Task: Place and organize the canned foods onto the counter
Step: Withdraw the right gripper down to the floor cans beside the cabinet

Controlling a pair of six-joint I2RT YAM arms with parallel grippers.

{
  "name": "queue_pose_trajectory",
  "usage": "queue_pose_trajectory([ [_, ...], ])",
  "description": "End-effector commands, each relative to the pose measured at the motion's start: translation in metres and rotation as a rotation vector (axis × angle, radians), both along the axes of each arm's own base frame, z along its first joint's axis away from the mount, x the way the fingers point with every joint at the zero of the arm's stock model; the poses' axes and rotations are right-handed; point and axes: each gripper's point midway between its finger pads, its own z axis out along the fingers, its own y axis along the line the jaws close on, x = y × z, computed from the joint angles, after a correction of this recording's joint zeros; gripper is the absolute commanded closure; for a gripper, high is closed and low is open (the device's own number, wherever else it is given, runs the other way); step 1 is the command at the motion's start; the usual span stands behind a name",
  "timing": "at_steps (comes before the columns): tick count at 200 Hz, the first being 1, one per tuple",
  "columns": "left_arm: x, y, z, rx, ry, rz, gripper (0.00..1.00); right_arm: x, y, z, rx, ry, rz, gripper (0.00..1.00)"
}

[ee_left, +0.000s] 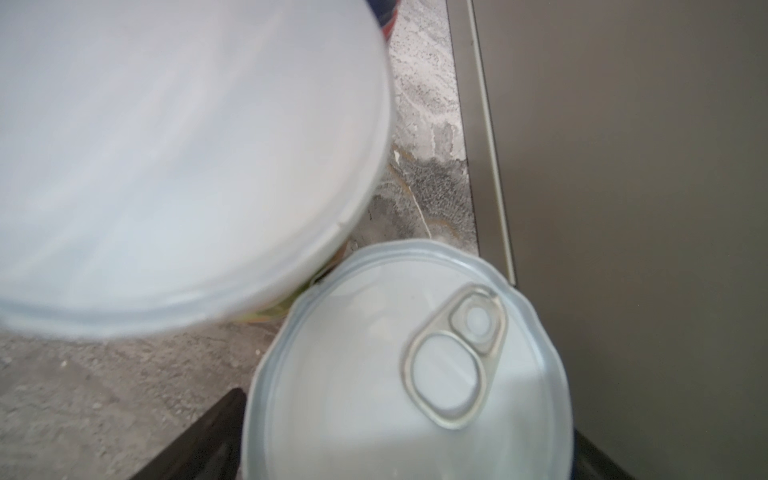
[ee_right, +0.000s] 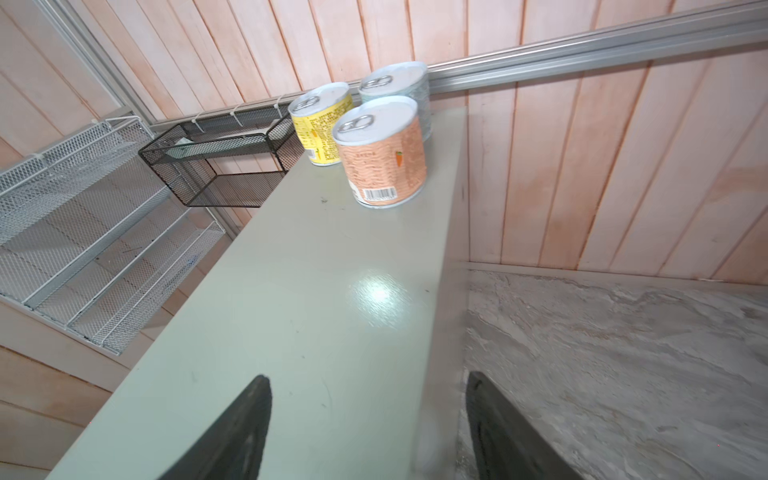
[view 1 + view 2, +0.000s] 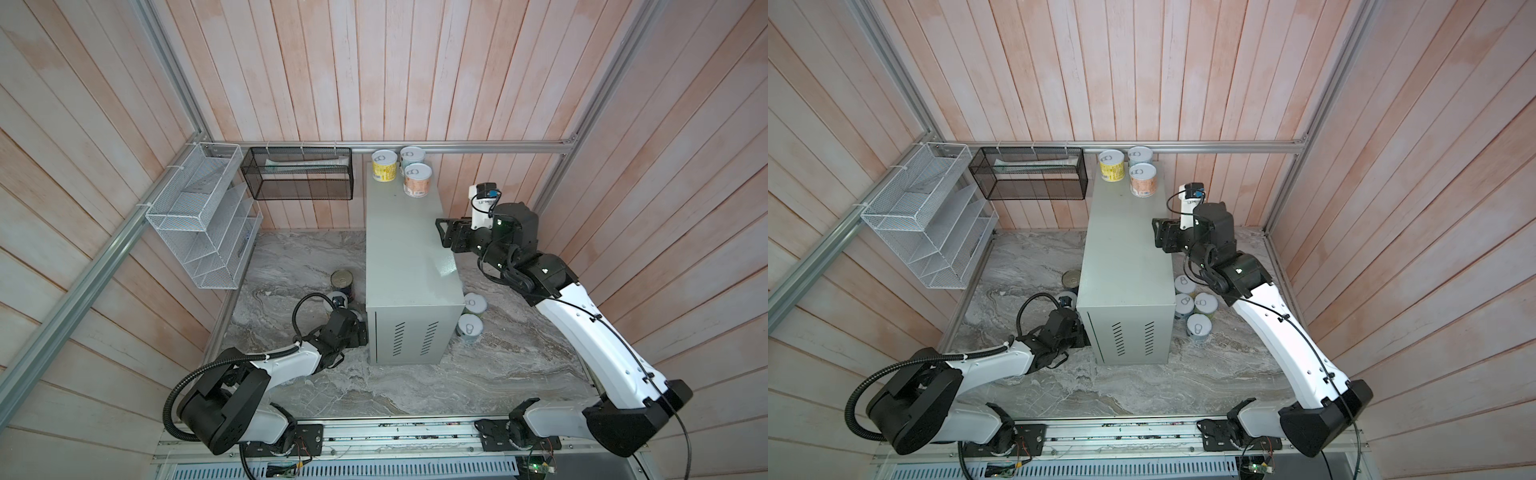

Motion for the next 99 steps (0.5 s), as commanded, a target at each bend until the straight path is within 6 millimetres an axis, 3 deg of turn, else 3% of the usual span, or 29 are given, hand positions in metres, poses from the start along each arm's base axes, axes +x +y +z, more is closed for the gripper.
queue_pose_trajectory([
  [1, 0.013, 0.0, 0.009, -0.004, -0.045, 0.039, 0.03, -0.004, -0.037, -0.014, 0.063, 0.042, -0.074, 0.27],
  [25, 0.013, 0.002, 0.007, -0.004, -0.044, 0.049, 0.03, -0.009, -0.086, -0.052, 0.119, 0.12, -0.164, 0.27],
  [45, 0.014, 0.001, 0.004, 0.001, -0.039, 0.048, 0.04, -0.016, -0.11, -0.087, 0.188, 0.183, -0.194, 0.28],
  [71, 0.014, 0.001, 0.001, 0.018, -0.034, 0.049, 0.05, -0.02, -0.117, -0.128, 0.199, 0.263, -0.209, 0.3],
  [99, 0.013, 0.005, -0.004, 0.033, -0.028, 0.073, 0.07, -0.019, -0.115, -0.145, 0.202, 0.293, -0.197, 0.31],
])
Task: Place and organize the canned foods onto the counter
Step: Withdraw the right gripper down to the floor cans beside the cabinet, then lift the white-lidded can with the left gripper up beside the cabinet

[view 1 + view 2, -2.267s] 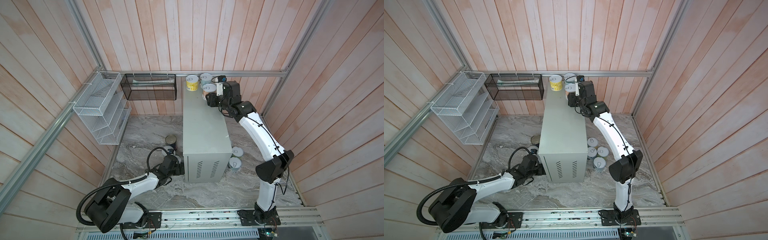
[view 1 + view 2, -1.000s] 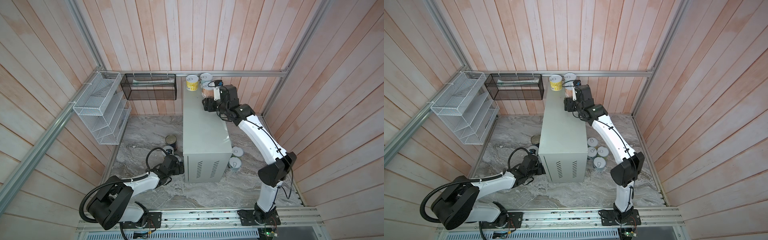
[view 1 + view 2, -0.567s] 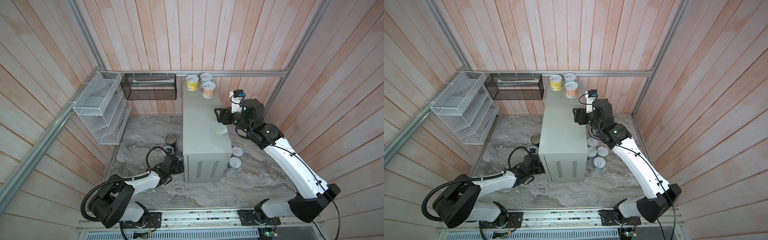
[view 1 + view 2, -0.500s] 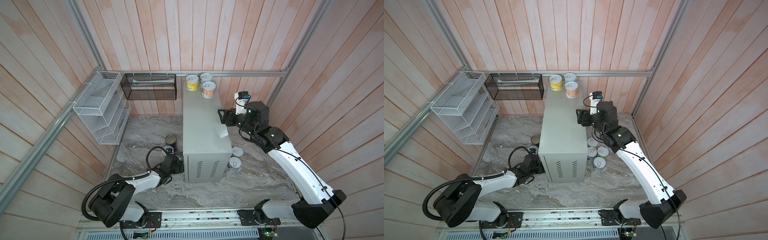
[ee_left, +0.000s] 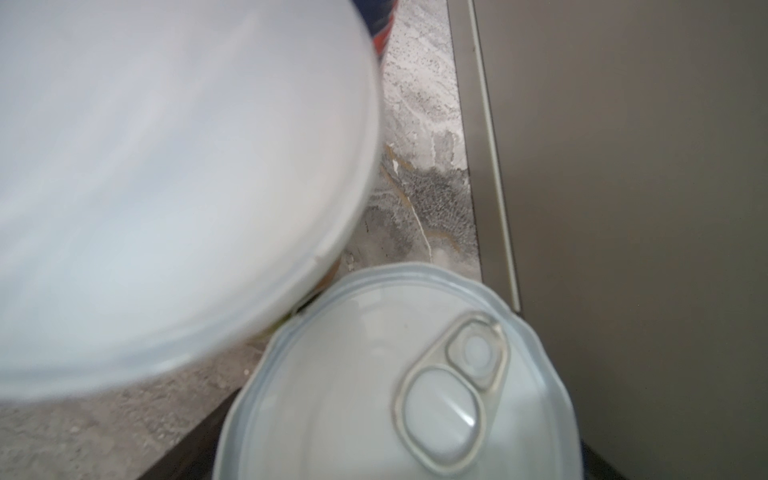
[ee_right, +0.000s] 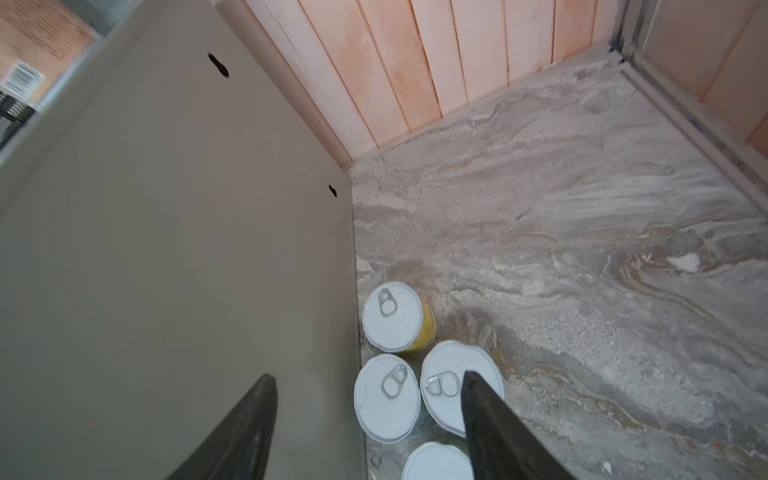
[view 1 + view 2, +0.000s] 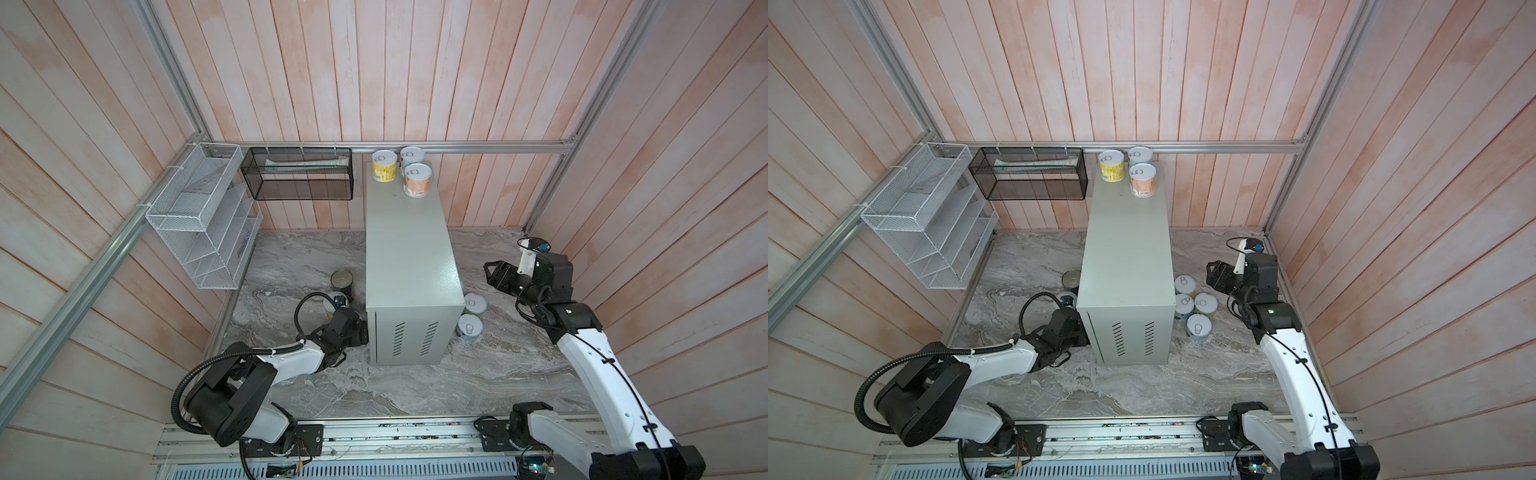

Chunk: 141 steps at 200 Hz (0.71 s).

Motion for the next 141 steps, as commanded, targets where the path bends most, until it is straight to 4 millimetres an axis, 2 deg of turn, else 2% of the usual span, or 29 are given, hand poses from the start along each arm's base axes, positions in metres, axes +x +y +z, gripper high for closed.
queue_pose_trajectory([
  [1, 0.007, 0.008, 0.001, 0.024, -0.02, 0.062, 0.07, 0.003, 0.01, 0.007, 0.053, -0.033, 0.042, 0.31],
  [80, 0.002, 0.02, -0.016, 0.056, 0.01, 0.123, 0.13, 0.012, 0.015, -0.008, 0.065, -0.014, 0.062, 0.35],
  [117, -0.002, 0.024, -0.019, 0.061, 0.03, 0.137, 0.24, 0.013, 0.017, -0.011, 0.072, -0.016, 0.07, 0.35],
  [141, -0.005, 0.026, -0.018, 0.068, 0.037, 0.139, 0.38, 0.013, 0.018, -0.015, 0.082, -0.012, 0.076, 0.36],
])
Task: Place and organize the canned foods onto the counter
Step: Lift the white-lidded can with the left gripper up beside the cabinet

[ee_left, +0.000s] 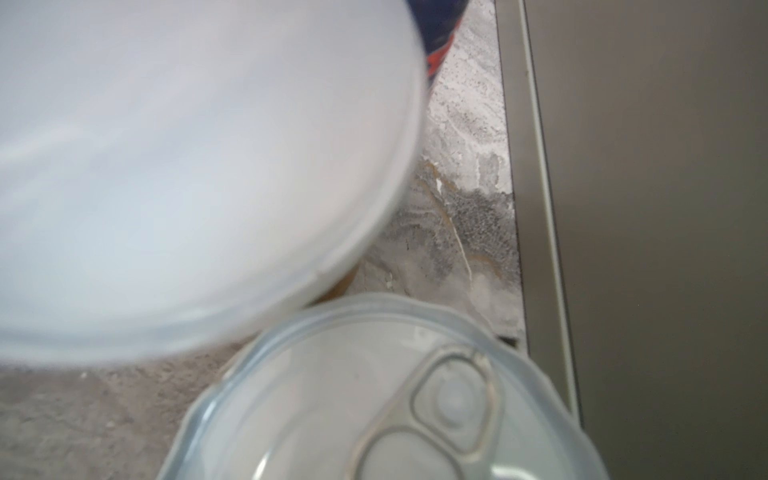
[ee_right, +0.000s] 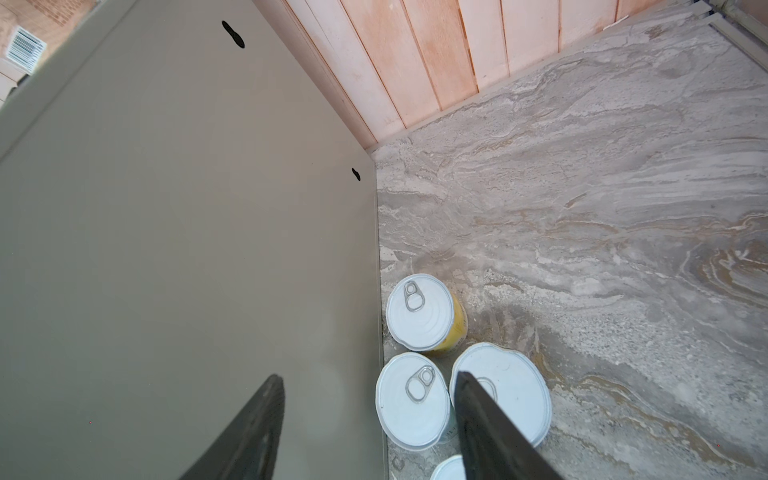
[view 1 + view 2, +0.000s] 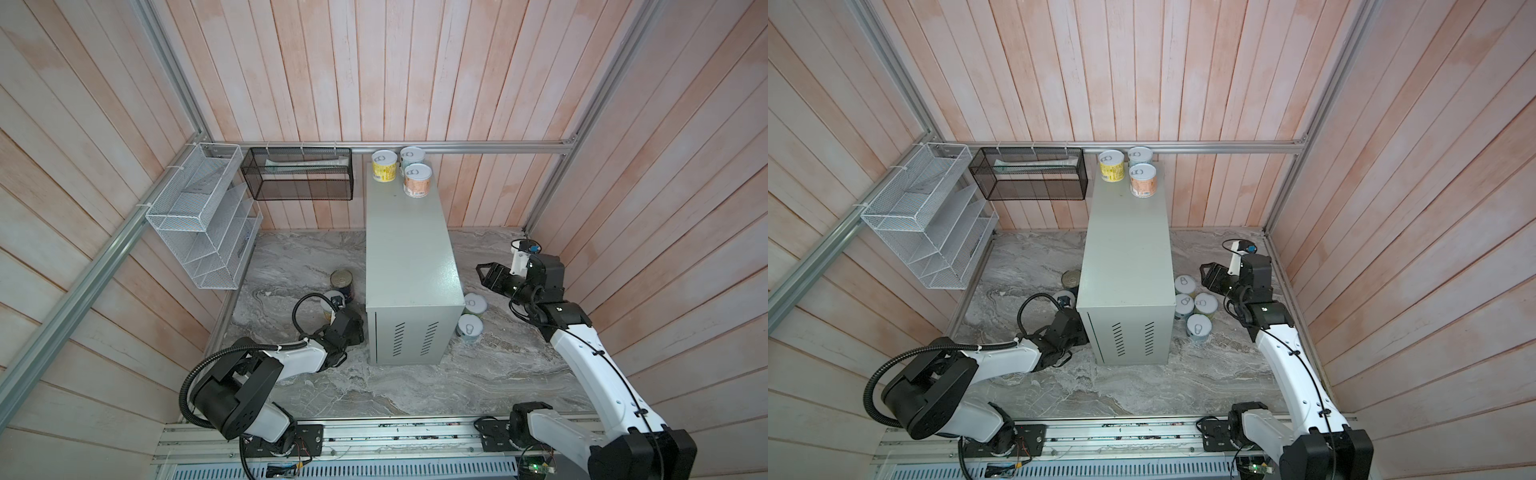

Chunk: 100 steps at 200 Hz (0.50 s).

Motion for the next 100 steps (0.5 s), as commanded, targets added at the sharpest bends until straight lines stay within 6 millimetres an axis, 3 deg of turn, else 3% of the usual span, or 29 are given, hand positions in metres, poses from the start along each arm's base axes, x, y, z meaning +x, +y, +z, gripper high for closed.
queue_pose_trajectory([
  [1, -0.011, 0.014, -0.012, 0.04, 0.056, 0.039, 0.39, 0.001, 0.003, -0.006, 0.02, 0.002, 0.012, 0.36],
  [7, -0.011, 0.014, -0.012, 0.042, 0.056, 0.039, 0.49, 0.001, 0.003, -0.007, 0.023, 0.004, 0.014, 0.36],
  [23, -0.013, 0.016, -0.007, 0.048, 0.057, 0.045, 0.88, 0.002, 0.004, -0.01, 0.027, 0.007, 0.019, 0.36],
  [30, -0.013, 0.017, -0.005, 0.05, 0.056, 0.046, 1.0, 0.001, 0.005, -0.01, 0.03, 0.006, 0.02, 0.36],
  [63, -0.017, 0.022, 0.015, 0.084, 0.094, 0.058, 1.0, -0.001, 0.005, -0.01, 0.029, 0.002, 0.023, 0.37],
  [100, -0.017, 0.022, 0.064, 0.108, 0.099, 0.035, 1.0, -0.004, 0.005, -0.007, 0.03, -0.009, 0.026, 0.37],
])
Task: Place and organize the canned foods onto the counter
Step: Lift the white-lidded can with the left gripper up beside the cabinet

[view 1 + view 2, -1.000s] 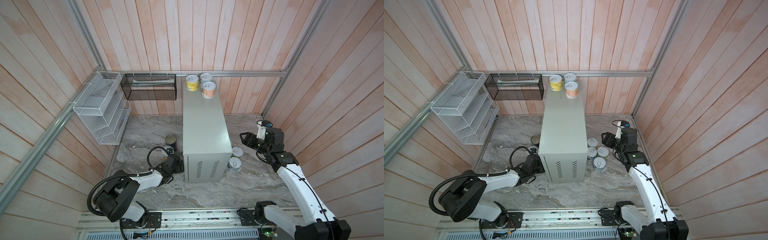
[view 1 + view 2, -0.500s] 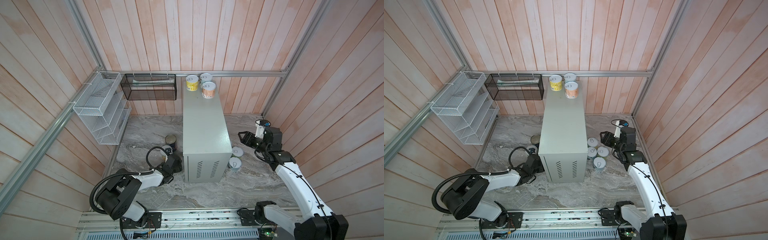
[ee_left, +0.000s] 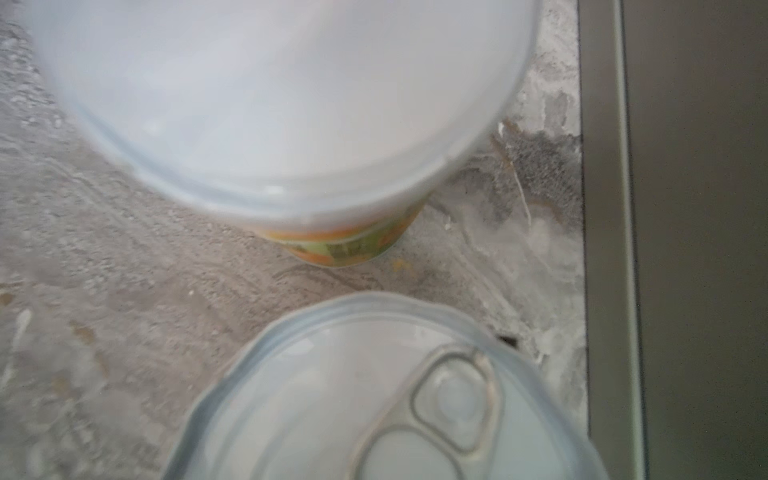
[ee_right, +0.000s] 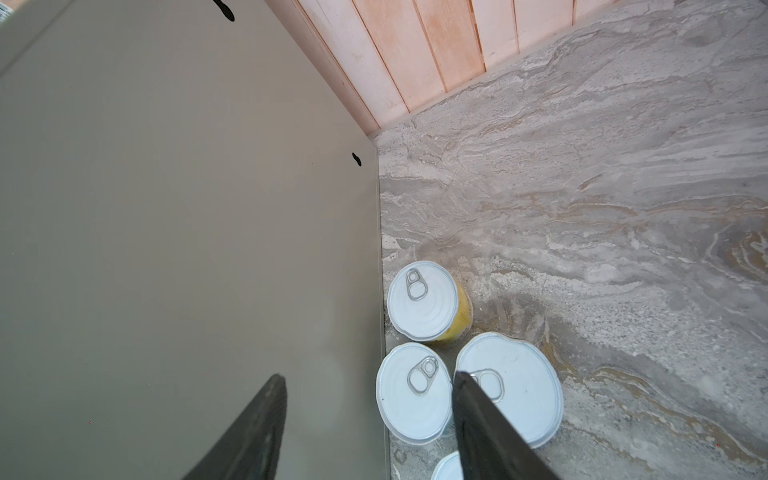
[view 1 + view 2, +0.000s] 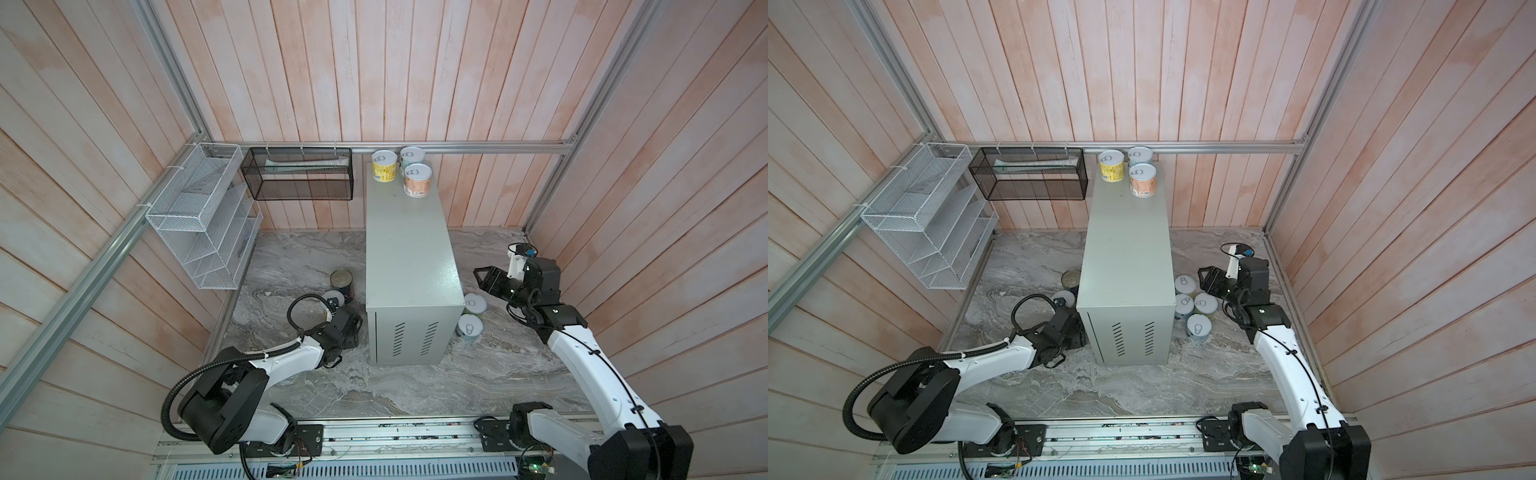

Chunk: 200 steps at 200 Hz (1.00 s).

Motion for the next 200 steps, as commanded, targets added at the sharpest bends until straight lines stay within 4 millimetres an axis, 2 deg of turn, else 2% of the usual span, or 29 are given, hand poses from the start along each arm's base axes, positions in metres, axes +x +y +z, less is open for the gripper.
queue_pose_trajectory([
  [1, 0.007, 0.003, 0.048, 0.007, -0.043, 0.015, 1.0, -0.002, 0.001, 0.005, 0.016, -0.024, 0.009, 0.36],
  [25, 0.01, 0.012, 0.085, -0.004, -0.081, 0.021, 1.0, -0.001, 0.001, 0.01, 0.014, -0.039, 0.012, 0.36],
  [73, 0.028, 0.027, 0.168, -0.026, -0.178, -0.053, 1.0, 0.002, 0.003, 0.02, 0.02, -0.062, 0.023, 0.37],
  [119, 0.045, 0.01, 0.242, -0.016, -0.217, -0.216, 1.0, 0.008, 0.003, 0.037, 0.004, -0.097, 0.033, 0.37],
  [165, 0.053, 0.0, 0.288, -0.014, -0.246, -0.294, 1.0, 0.01, 0.005, 0.044, 0.013, -0.12, 0.045, 0.38],
  [200, 0.058, -0.018, 0.338, -0.087, -0.35, -0.365, 1.0, 0.011, 0.007, 0.047, 0.018, -0.131, 0.053, 0.38],
])
